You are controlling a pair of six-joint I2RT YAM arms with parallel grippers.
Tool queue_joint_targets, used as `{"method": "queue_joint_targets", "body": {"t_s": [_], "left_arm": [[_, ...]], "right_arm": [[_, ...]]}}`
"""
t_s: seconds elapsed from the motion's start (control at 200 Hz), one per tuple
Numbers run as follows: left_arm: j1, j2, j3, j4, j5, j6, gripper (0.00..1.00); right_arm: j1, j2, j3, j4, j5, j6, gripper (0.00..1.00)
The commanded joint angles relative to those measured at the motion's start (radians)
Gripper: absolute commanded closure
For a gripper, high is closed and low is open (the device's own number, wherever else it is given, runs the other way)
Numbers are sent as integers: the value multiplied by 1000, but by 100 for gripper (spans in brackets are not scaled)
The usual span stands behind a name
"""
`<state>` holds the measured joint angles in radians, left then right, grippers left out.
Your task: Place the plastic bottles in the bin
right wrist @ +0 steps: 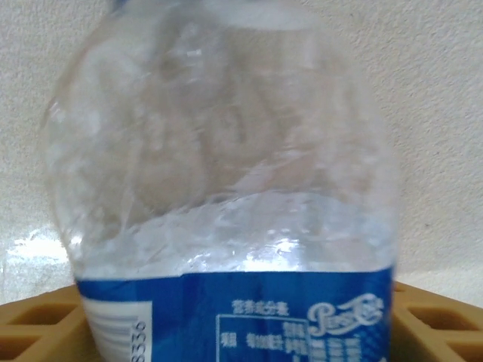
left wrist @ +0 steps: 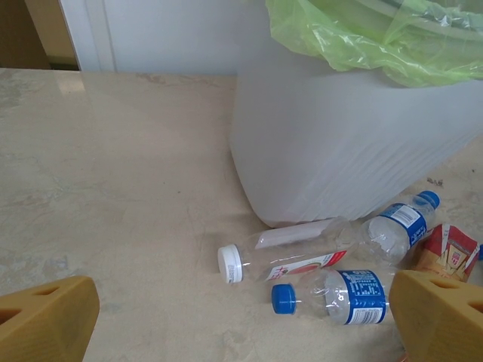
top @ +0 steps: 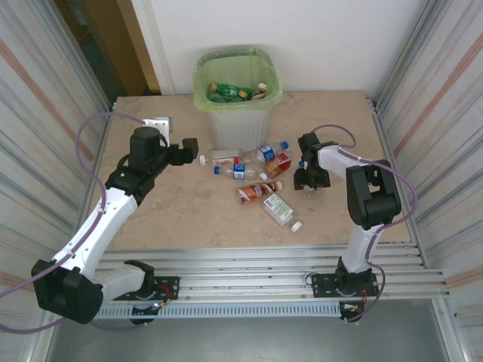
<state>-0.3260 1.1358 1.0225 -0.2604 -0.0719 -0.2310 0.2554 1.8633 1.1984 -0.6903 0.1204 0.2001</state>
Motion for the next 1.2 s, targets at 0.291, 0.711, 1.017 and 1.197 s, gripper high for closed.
{"method": "queue_joint_targets", "body": {"t_s": [0.291,0.711,1.017,1.197], "left_arm": [[11,5,9,42,71,-71,1],[-58,82,157,101,275,-152,1],[-175,250,373,128,509,-176,1],[-244,352,493,111,612,-183,4]], "right_arm": [[2,-260,-114,-2,-36,62,49],[151,-682,-203,223,-112,77,57],[347,-787,-189,390,-44,6,57],[420,-767,-156,441,3,-44,57]]}}
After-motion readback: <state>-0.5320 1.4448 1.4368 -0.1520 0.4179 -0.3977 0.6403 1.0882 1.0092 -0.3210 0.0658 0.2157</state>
